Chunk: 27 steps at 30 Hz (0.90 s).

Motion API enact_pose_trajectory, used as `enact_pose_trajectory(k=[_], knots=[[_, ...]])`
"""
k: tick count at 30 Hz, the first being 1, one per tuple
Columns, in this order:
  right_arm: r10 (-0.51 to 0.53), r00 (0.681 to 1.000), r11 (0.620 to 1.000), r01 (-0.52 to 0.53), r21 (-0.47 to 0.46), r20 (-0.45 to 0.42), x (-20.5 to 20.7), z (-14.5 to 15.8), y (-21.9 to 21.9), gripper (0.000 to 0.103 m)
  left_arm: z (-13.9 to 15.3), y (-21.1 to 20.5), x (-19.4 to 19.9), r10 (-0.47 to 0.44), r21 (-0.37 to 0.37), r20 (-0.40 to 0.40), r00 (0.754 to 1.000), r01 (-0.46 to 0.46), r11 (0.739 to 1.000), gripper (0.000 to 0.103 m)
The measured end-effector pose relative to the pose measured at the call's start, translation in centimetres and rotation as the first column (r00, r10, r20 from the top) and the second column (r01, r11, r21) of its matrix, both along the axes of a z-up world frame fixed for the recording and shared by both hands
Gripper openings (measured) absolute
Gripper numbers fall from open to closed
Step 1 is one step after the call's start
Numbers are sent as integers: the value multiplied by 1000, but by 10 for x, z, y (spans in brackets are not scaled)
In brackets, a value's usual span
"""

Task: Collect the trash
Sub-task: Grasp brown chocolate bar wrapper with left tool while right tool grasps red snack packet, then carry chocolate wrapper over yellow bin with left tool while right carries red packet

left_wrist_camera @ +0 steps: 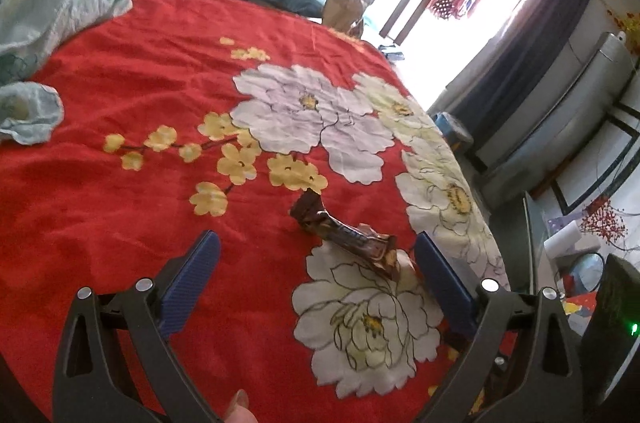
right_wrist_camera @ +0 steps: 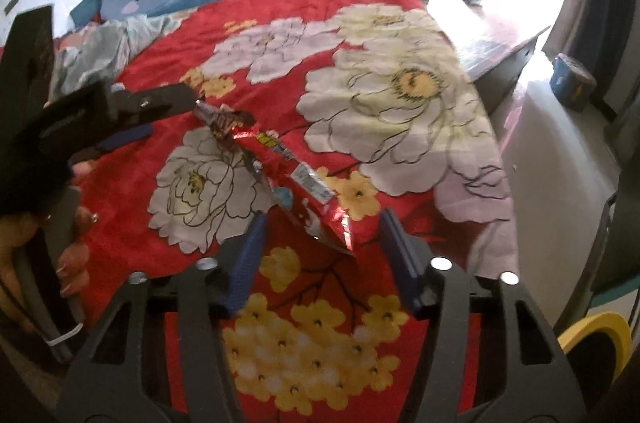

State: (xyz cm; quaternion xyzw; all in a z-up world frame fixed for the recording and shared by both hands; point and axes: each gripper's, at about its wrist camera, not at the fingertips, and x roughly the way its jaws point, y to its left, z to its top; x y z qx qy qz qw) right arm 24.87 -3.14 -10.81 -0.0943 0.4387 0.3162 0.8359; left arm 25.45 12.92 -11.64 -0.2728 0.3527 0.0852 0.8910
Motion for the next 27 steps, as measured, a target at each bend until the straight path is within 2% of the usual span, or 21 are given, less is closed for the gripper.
enact_pose_trajectory(k=[2,3,5,6,7,11,15,18,27], knots=[[9,1000,1000,-9,0,-3,-1,-2,2,33,-6,3,8,11,-19,-19,1000,-11,1000,85],[10,1000,1000,-9,8,-4,-2,-2,1,25,-7,4,11,17,-26,-21,1000,-17,1000,85],[6,1000,1000,-5,28,-15,-5,-2,-3,17,-8,4,16,27,-29,-18,999,-27,999,83],[3,1000,999,-2,38,-21,-6,-2,-5,9,-8,4,18,29,-33,-17,999,-29,999,79],[-1,1000,999,2,50,-28,-9,-2,-8,8,-8,4,20,30,-36,-19,999,-31,999,77],[-17,999,996,20,86,-33,-21,1,-20,6,-11,-2,27,36,10,-41,998,-36,999,53],[-55,998,988,61,141,-43,-37,4,-36,5,-13,0,23,38,6,-40,998,-38,999,33],[-81,996,982,88,167,-47,-47,5,-46,5,-13,1,17,33,-12,-31,999,-33,999,27],[-200,978,951,207,228,-52,-69,15,-87,5,-3,-22,-8,-45,-53,32,998,47,998,21]])
